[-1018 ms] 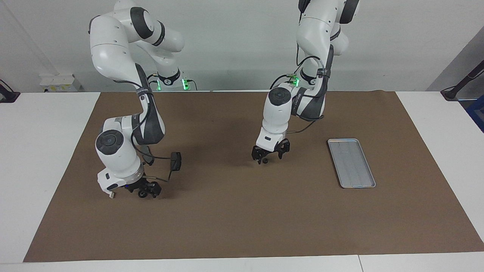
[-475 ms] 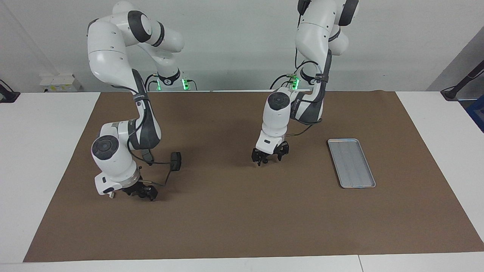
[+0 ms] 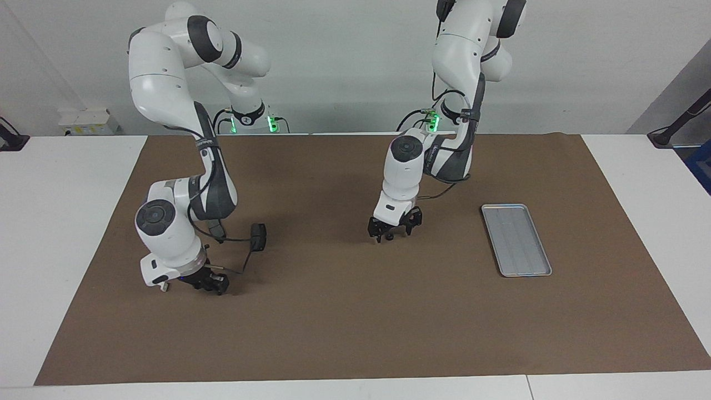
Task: Pick bearing gear from pile to tray
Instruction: 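Grasp the black gear at the table center with the left gripper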
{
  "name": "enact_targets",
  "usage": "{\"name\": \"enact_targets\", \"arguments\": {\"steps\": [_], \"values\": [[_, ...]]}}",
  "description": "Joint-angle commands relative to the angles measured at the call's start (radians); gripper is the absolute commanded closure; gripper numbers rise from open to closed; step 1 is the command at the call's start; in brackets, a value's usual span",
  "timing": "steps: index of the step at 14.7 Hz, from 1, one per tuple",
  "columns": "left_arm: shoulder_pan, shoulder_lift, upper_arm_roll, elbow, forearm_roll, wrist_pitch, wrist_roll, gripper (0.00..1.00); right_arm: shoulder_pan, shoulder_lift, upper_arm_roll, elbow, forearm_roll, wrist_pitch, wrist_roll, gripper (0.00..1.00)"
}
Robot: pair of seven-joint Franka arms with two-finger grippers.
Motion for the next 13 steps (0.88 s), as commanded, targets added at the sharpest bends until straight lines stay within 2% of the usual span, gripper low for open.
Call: {"name": "enact_targets", "arguments": {"steps": [1, 2, 3, 4, 5, 6, 7, 10, 13], "values": [[-0.017, -0.022, 0.012, -0.06, -0.004, 0.056, -0.017, 0.09, -0.016, 0.0, 0.01, -0.021, -0.028, 0.006, 0.023, 0.85], [-0.018, -0.022, 0.011, -0.06, -0.017, 0.056, -0.017, 0.12, -0.016, -0.001, 0.01, -0.018, -0.027, 0.0, 0.021, 1.0], [-0.021, -0.022, 0.012, -0.061, -0.021, 0.056, -0.017, 0.16, -0.016, -0.001, 0.01, -0.015, -0.026, -0.006, 0.021, 1.0], [-0.021, -0.022, 0.012, -0.06, -0.024, 0.056, -0.017, 0.3, -0.016, -0.001, 0.01, -0.013, -0.026, -0.008, 0.018, 1.0], [-0.021, -0.022, 0.012, -0.06, -0.034, 0.056, -0.017, 0.64, -0.016, -0.001, 0.01, -0.013, -0.028, -0.011, 0.014, 1.0], [-0.02, -0.022, 0.012, -0.055, -0.053, 0.053, -0.017, 0.88, -0.015, -0.003, 0.01, -0.012, -0.03, -0.016, 0.011, 1.0], [-0.021, -0.02, 0.012, -0.052, -0.058, 0.051, -0.019, 1.0, -0.015, -0.004, 0.01, -0.007, -0.031, -0.028, 0.008, 1.0], [-0.009, -0.017, 0.014, -0.006, -0.058, 0.004, -0.022, 1.0, -0.002, -0.018, 0.016, 0.025, -0.031, -0.107, 0.006, 1.0], [0.069, -0.031, 0.015, 0.113, -0.057, -0.184, 0.016, 1.0, 0.002, -0.055, 0.053, 0.077, -0.019, -0.235, 0.002, 1.0]]}}
